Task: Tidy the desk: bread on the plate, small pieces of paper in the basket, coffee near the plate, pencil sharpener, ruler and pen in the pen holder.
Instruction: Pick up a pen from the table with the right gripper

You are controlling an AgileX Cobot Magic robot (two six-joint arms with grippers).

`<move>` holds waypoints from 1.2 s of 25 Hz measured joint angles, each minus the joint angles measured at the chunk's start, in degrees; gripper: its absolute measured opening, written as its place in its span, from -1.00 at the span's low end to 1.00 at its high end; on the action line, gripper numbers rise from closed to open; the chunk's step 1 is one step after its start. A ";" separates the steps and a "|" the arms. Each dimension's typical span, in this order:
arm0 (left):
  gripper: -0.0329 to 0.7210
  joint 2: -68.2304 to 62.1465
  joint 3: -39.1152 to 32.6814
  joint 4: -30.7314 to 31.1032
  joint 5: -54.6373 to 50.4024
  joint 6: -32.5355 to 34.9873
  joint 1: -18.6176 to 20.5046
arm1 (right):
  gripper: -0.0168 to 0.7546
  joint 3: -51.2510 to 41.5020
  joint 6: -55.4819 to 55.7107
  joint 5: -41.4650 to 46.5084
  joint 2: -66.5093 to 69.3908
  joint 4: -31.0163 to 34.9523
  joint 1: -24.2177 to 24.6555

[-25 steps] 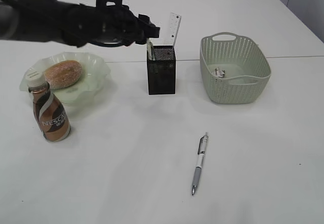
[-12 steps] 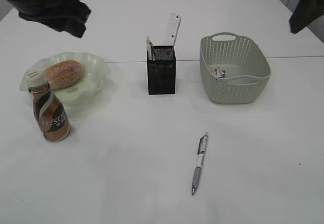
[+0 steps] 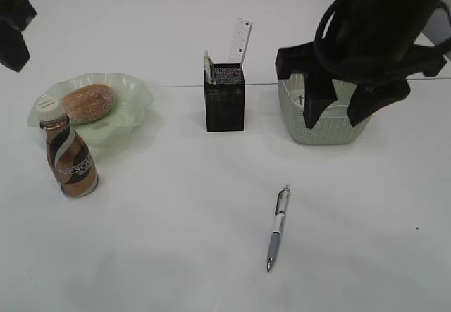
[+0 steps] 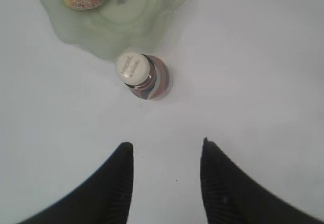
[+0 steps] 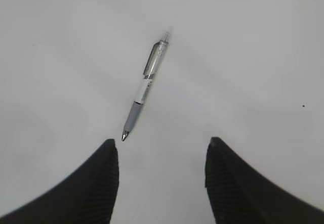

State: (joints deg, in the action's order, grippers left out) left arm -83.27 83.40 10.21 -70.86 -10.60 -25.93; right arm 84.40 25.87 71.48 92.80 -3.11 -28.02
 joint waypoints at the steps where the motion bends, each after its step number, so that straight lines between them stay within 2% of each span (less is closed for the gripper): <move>1: -0.06 0.83 0.00 0.00 0.00 -0.10 0.00 | 0.09 0.00 0.58 0.00 1.18 0.00 -0.10; 13: -0.10 8.63 0.00 0.23 -0.96 -0.10 0.00 | 0.09 0.03 4.00 -1.01 13.66 3.11 -0.10; 22: -0.10 8.85 0.00 0.23 -0.98 -0.10 0.00 | 0.09 0.12 9.82 -1.61 16.52 6.46 -0.10; 30: -0.10 8.85 0.00 0.23 -0.98 -0.10 0.00 | 0.09 0.12 10.26 -2.80 22.62 7.45 -0.10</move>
State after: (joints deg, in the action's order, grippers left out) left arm -74.42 83.40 10.43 -71.84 -10.70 -25.93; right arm 84.53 36.12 68.68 115.42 4.33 -28.11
